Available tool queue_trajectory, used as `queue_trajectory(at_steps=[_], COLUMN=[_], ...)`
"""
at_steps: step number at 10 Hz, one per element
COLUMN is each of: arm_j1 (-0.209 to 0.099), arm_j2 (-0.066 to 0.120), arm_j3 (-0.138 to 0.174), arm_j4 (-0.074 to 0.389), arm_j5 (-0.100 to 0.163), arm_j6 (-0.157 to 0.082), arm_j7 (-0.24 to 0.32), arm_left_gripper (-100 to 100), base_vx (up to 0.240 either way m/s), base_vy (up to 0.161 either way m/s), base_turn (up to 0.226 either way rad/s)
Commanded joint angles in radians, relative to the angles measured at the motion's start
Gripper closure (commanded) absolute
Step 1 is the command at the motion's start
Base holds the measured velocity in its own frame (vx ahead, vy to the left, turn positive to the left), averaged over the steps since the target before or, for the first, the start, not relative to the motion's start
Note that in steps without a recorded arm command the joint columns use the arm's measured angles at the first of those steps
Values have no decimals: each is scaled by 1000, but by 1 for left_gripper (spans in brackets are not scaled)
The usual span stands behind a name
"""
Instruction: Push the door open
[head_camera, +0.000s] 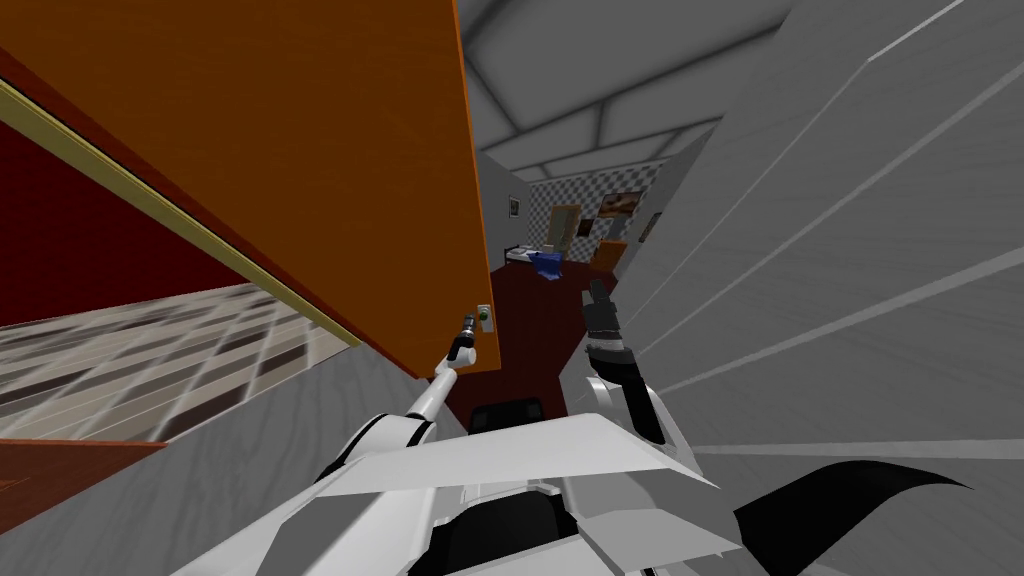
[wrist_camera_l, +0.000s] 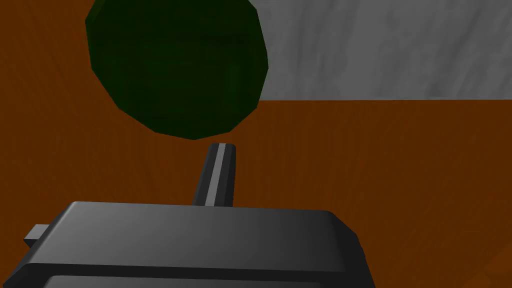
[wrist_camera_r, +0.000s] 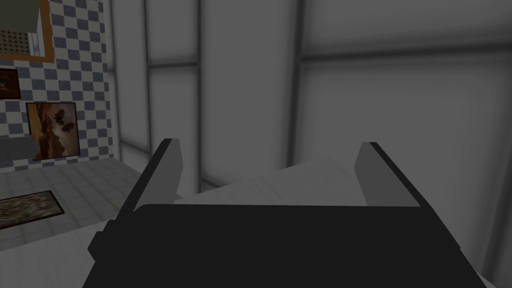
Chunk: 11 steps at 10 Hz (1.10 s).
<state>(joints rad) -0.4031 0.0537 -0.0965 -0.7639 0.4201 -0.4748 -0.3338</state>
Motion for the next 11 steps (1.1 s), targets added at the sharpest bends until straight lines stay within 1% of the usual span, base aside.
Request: queue_trajectory(at_steps=[1,2,3,4,5,6,7,8,9,10,11], arm_j1=[-1,-2,-3,-5,-6,-7,-7,-8,-3,-1,0], arm_j2=[3,1,-5,-23,-48,-67,-67,-92,-81,-55,-43], arm_j3=[2,3,4,6,8,9,9,10,12,13,14], arm_j4=[-1,-2,-2,-3,-3,-4,-4,-4,-15,-15,-14], arm_j5=[-1,0,1,2,4,5,5,5,5,5,5], arm_j6=[7,9,12,16,20,22,22,24,29,26,23], arm_j7=[-4,-9,-14,-21,-28,-32,-32,-36,-38,-43,-44], arm_left_gripper=[-100,-100,-100,-100,-100,-100,-100,-100,-100,-100,-100], base_vx=[-156,-179,-214,-275,-250,-219,-149,-109,-52,78,168], base_vy=[39,38,30,32,-45,-67,-39,-74,-44,21,40], base_turn=[51,41,58,92,73,39,2,7,4,-14,-23])
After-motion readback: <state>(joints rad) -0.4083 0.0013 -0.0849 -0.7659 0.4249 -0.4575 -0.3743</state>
